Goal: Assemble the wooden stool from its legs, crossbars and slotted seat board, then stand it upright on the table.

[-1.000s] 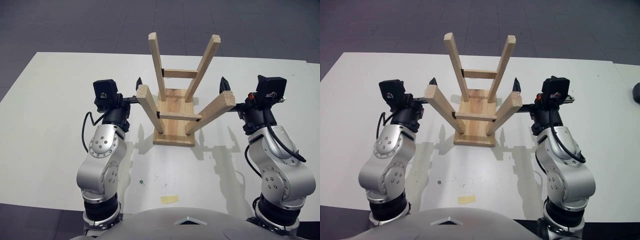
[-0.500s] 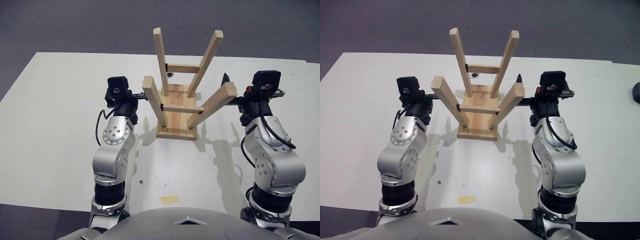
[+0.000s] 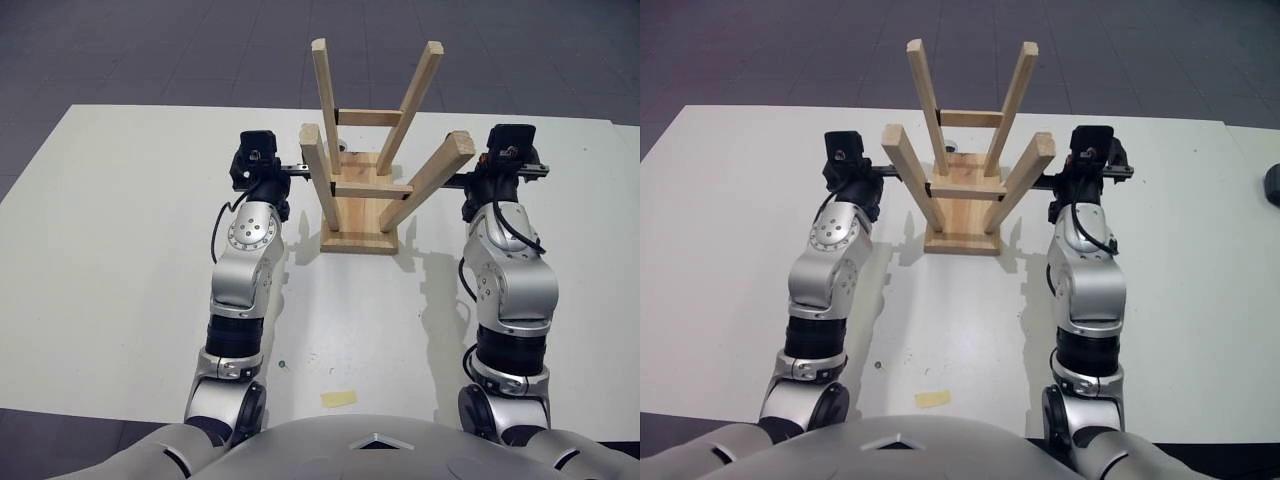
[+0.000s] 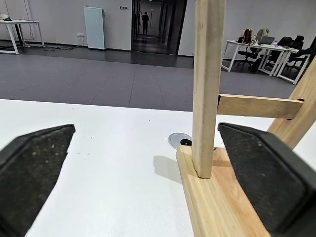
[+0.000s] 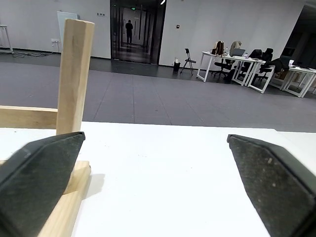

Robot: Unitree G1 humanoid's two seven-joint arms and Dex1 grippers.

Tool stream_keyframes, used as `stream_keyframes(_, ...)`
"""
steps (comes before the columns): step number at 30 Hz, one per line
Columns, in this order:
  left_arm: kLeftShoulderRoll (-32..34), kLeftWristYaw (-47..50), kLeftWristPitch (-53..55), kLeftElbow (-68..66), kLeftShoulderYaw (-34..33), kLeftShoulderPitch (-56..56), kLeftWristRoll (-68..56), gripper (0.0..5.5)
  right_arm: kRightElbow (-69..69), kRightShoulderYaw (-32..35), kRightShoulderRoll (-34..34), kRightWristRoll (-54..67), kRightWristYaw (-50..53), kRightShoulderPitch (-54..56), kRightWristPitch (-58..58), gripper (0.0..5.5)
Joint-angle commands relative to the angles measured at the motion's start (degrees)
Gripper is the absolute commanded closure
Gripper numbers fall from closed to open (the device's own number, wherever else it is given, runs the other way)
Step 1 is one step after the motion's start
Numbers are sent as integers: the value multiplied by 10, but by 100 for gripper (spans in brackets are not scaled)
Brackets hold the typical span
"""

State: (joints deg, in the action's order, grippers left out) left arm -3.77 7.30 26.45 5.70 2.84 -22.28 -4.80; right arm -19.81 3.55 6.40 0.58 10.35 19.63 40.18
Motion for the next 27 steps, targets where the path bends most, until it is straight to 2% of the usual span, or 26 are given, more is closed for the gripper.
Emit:
stream_keyframes(1, -24, -43, -22, -55, 14, -49, -20, 10, 52, -41, -42, 4, -17, 28, -42, 12)
stream_keyframes(6, -9, -4, -56, -62, -38, -43, -5, 10, 85, -16, -43, -48, 39, 21, -57, 12)
stream_keyframes(11, -6, 82, -61, 30, -122, 23, 12, 10, 55, 87, -58, -65, 122, -5, -24, 12)
stream_keyframes(14, -13, 110, -39, 93, -146, 60, 17, 10, 9, 113, -49, -66, 121, -21, -1, 12)
stream_keyframes(17, -14, 70, -10, 126, -90, 77, 12, 10, -43, 106, -57, -35, 75, -35, 43, 12)
stream_keyframes(21, -9, -26, 32, 124, 46, 87, 3, 10, -111, 11, -75, 25, -17, -52, 80, 12)
stream_keyframes(24, -13, -43, 38, 109, 72, 77, 3, 10, -109, -9, -86, 21, -15, -46, 90, 12)
stream_keyframes(27, -16, -28, 30, 78, 52, 63, 11, 10, -86, -4, -86, 1, 3, -38, 89, 12)
